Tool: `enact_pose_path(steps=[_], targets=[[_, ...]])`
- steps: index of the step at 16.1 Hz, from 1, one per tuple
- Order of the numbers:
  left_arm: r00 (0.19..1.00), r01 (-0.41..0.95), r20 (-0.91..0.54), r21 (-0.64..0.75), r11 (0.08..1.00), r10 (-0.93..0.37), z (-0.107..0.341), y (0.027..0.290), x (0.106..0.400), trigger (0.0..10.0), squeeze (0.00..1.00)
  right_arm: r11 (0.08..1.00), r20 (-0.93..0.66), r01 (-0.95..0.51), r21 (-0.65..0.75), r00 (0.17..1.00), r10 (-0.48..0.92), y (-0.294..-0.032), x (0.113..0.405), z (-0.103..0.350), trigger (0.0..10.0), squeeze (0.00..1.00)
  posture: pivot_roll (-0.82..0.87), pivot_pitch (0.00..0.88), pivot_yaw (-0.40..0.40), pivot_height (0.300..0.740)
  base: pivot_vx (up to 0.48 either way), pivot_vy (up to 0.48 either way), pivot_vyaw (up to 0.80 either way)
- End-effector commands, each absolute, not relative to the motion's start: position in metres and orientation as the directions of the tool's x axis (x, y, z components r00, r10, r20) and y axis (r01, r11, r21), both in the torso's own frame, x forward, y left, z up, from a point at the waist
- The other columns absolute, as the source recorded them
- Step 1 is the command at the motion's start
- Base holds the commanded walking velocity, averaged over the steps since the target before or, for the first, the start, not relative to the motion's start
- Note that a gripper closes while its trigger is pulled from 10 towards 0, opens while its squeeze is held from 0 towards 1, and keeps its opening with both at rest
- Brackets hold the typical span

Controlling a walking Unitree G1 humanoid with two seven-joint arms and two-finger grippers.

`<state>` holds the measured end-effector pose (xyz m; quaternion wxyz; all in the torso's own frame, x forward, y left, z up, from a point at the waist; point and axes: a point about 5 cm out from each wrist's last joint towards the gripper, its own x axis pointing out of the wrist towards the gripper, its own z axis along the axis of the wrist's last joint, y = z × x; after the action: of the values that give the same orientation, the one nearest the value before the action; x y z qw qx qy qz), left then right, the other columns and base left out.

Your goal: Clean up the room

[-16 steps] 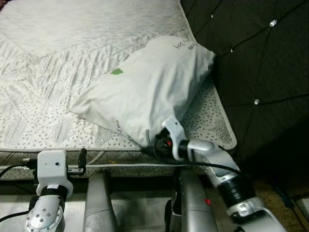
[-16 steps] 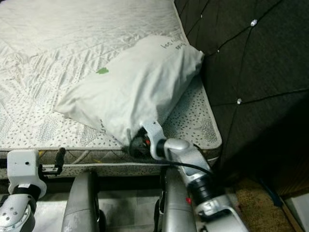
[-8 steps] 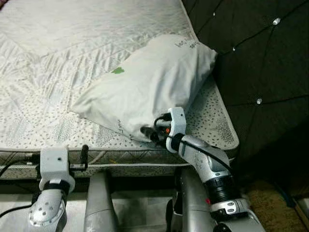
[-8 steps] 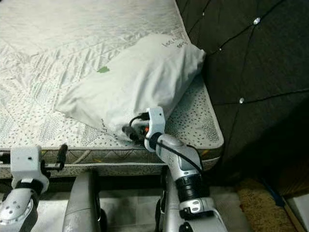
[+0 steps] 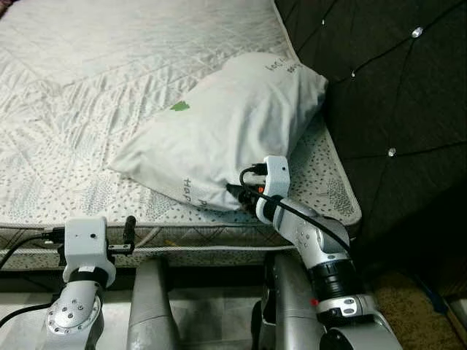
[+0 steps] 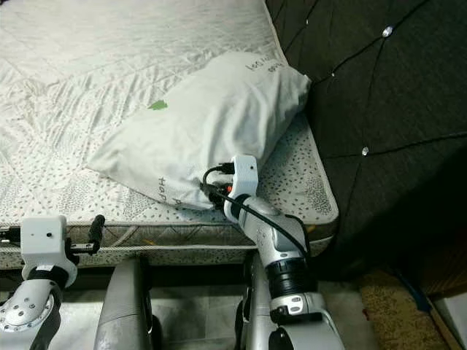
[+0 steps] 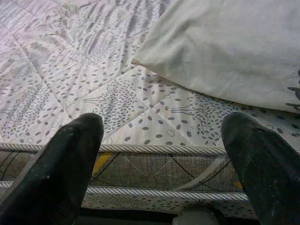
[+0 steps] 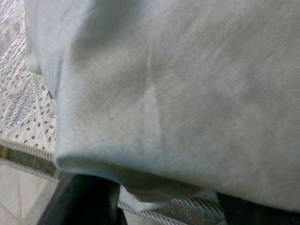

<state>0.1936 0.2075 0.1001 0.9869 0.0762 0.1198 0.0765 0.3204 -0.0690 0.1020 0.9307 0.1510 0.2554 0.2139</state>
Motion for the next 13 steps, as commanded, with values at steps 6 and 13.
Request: enact_pose_path(steps=[6, 13], targets=[[0.967, -0.120, -0.205, 0.172, 0.978, 0.154, 0.102, 0.206, 0.202, 10.0, 0.00, 0.871, -0.356, -0.318, 0.375, 0.818, 0.451, -0.067, 0.328, 0.114, 0.0, 0.00, 0.10, 0.046, -0.051, 0.543, 0.000, 0.000, 0.00], [0.969, -0.134, -0.184, 0.177, 0.975, 0.167, 0.104, 0.211, 0.209, 10.0, 0.00, 0.987, -0.089, -0.108, 0.115, 0.989, 0.119, -0.136, 0.388, 0.185, 0.0, 0.00, 0.10, 0.029, -0.046, 0.543, 0.000, 0.000, 0.00]])
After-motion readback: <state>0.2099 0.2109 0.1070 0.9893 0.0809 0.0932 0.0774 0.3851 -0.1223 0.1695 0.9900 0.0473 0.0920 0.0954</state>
